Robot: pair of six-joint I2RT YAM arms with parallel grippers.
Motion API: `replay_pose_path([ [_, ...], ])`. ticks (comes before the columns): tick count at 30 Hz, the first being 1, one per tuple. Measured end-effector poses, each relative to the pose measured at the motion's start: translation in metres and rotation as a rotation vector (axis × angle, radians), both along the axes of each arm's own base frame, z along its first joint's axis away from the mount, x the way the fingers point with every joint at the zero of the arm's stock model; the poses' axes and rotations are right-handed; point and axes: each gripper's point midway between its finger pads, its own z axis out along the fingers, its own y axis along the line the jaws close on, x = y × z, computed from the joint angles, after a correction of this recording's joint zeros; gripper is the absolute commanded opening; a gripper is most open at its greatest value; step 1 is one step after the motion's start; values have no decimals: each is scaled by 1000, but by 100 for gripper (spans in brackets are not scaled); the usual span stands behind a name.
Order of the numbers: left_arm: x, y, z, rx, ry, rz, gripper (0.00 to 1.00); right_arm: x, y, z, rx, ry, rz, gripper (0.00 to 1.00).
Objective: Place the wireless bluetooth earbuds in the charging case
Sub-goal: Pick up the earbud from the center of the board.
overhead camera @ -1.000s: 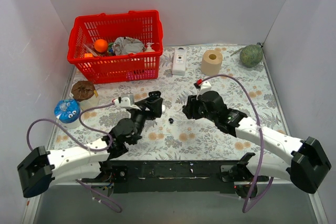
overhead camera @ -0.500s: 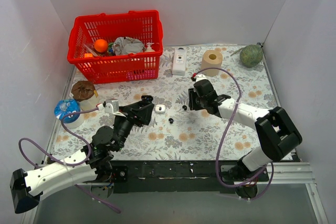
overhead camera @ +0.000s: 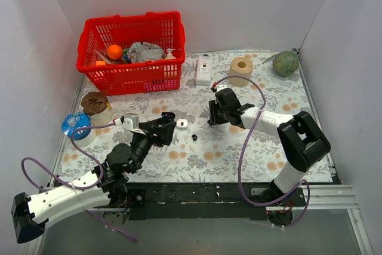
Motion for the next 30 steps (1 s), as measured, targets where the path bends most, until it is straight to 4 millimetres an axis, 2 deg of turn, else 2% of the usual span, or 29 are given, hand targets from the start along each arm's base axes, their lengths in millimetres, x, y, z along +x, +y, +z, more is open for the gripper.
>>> replay_pose_path([
  [9,0,-1,-2,7,3,0,0,-4,1,-12,-11,32,14,44],
  [26,0,-3,-5,14,10,-7,0,-2,11,-16,24,37,43,43],
  [30,0,-3,-9,22,14,-9,0,-2,15,-17,35,42,53,40],
])
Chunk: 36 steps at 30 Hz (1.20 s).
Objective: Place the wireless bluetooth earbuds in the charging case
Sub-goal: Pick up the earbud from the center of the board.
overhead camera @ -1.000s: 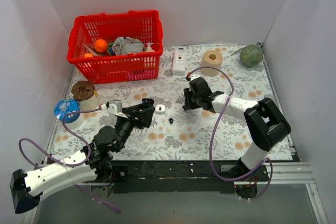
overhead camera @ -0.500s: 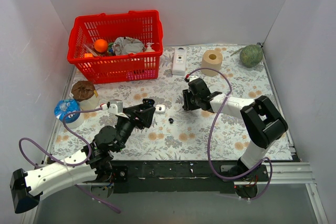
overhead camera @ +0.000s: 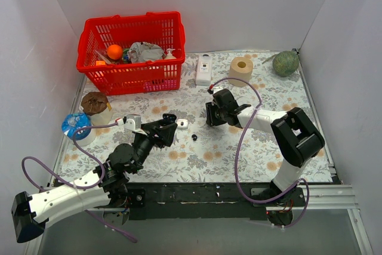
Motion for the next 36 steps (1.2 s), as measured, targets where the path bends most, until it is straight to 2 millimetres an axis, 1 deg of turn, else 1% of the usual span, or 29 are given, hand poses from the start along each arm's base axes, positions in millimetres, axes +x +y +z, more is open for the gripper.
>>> replay_pose_path([
  [4,0,0,-3,5,3,-2,0,0,3,0,10,4,8,34],
  [5,0,0,-3,4,3,-2,0,0,4,0,13,5,11,30],
  [10,0,0,-3,2,5,-3,0,1,8,1,27,0,20,20],
  [11,0,0,-3,2,5,-3,0,1,9,2,30,1,23,16],
  [13,0,0,-3,2,5,-3,0,1,10,2,32,0,26,11],
  [14,0,-1,-3,2,5,-4,0,1,10,2,33,1,27,5],
  [15,-1,-1,-3,2,5,-5,0,1,10,2,34,2,28,3],
  [16,-1,-1,-3,2,5,-5,0,1,10,2,34,2,28,1],
  [21,-1,-1,-2,-4,4,-6,0,0,10,3,39,-2,25,1],
  [24,-1,0,0,-10,1,-6,0,-9,2,10,47,-13,22,1],
  [25,-2,1,1,-12,-1,-6,0,-14,-1,17,57,-24,23,1],
  [26,-2,1,1,-16,-5,-6,0,-20,-2,29,76,-47,33,1],
  [28,-3,2,3,-20,-17,-9,0,-26,-1,66,132,-126,61,1],
  [30,-4,2,7,-22,-37,-14,0,-35,8,115,207,-243,127,1],
  [33,-7,0,21,-40,-89,-42,0,-62,24,190,319,-410,270,1],
  [34,-9,-2,26,-45,-109,-56,0,-70,27,208,345,-448,306,1],
  [35,-11,-4,30,-47,-127,-72,0,-84,32,232,374,-502,367,1],
  [36,-13,-7,35,-48,-145,-91,0,-93,33,247,393,-538,401,1],
])
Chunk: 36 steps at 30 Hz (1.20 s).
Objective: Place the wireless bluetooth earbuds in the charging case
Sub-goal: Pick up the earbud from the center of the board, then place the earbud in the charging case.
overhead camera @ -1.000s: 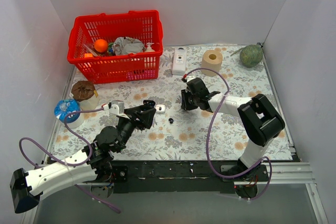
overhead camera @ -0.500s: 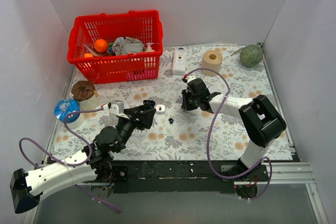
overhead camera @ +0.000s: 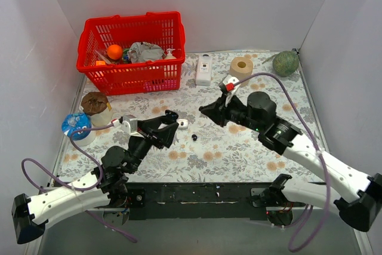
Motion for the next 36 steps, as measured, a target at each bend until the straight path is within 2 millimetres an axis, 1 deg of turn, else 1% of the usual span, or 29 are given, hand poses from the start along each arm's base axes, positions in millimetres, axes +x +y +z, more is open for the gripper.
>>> replay_pose_path([
  [2,-5,-6,10,2,-33,-39,0,-23,1,29,30,-80,73,1],
  [5,-13,-16,32,-5,-92,-106,0,-56,-8,59,63,-179,164,1],
  [10,-36,-36,68,-3,-220,-260,0,-89,-29,89,111,-292,248,1],
  [13,-50,-52,80,25,-288,-364,0,-103,-35,104,131,-322,292,1],
  [16,-63,-68,83,68,-347,-466,0,-116,-37,124,158,-347,341,1],
  [18,-66,-76,80,110,-372,-502,0,-123,-39,134,174,-359,371,1],
  [22,-58,-88,67,220,-404,-497,0,-135,-41,150,196,-355,413,1],
  [25,-49,-90,60,284,-456,-457,0,-139,-40,158,217,-337,428,1],
  [29,-32,-84,52,345,-545,-336,0,-135,-33,151,222,-253,424,1],
  [31,-25,-80,53,369,-584,-280,0,-131,-28,146,220,-212,416,1],
  [36,-12,-73,66,427,-690,-160,0,-116,-14,133,206,-118,382,1],
])
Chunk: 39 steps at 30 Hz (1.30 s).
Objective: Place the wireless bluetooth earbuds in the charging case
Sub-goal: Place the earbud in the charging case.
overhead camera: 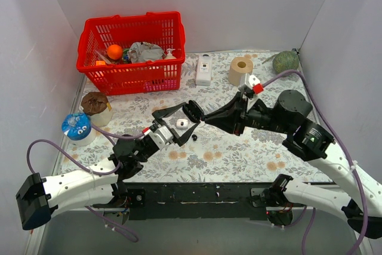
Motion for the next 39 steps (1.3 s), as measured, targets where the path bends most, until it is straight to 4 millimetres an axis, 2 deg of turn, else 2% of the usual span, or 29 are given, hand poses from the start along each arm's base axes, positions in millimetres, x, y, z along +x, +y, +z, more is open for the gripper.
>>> replay_pose_path([
  [5,4,2,3,23,-60,39,0,17,16,-17,-47,64,-27,1],
  [11,5,3,6,27,-89,55,0,28,30,-25,-77,84,-53,1],
  [21,5,9,14,-2,-94,72,0,39,34,-30,-92,74,-131,1],
  [39,7,11,15,-16,-80,82,0,49,37,-37,-87,47,-193,1],
])
